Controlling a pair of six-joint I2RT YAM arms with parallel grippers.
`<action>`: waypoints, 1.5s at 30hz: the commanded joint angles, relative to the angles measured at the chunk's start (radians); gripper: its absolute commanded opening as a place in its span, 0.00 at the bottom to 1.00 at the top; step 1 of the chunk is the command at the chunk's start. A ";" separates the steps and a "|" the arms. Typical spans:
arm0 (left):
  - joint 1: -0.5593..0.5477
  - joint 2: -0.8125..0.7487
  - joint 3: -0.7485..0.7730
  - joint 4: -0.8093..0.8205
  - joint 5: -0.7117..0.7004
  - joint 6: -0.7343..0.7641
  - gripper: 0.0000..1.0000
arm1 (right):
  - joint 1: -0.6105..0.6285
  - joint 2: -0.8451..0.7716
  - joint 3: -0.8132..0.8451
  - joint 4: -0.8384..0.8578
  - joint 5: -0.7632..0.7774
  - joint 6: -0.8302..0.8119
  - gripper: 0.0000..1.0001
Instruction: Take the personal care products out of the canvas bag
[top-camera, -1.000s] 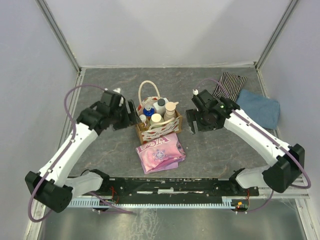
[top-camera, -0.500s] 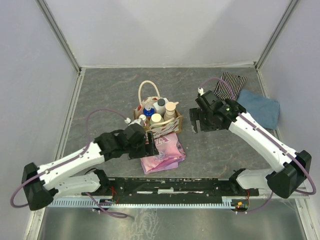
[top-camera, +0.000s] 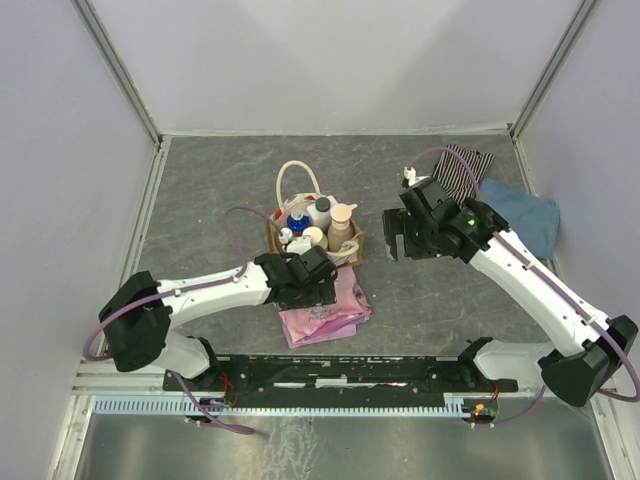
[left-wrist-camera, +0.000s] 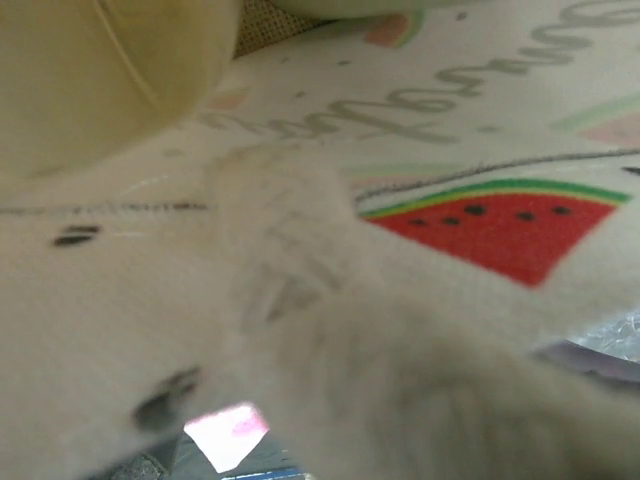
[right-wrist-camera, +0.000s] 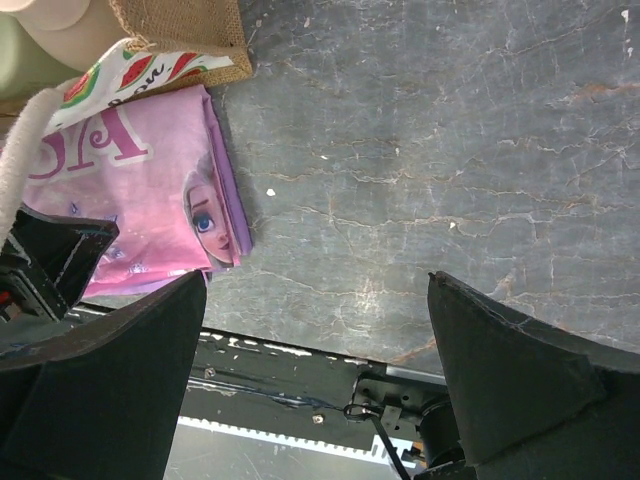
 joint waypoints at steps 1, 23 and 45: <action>0.007 0.024 -0.021 -0.124 -0.035 -0.122 1.00 | 0.000 -0.030 0.047 -0.005 0.031 0.004 1.00; 0.176 -0.432 -0.236 -0.283 0.005 -0.234 1.00 | 0.000 -0.111 0.043 0.024 0.022 -0.016 1.00; -0.098 0.096 -0.007 -0.119 0.102 -0.212 1.00 | -0.001 -0.181 0.048 -0.027 0.095 -0.041 1.00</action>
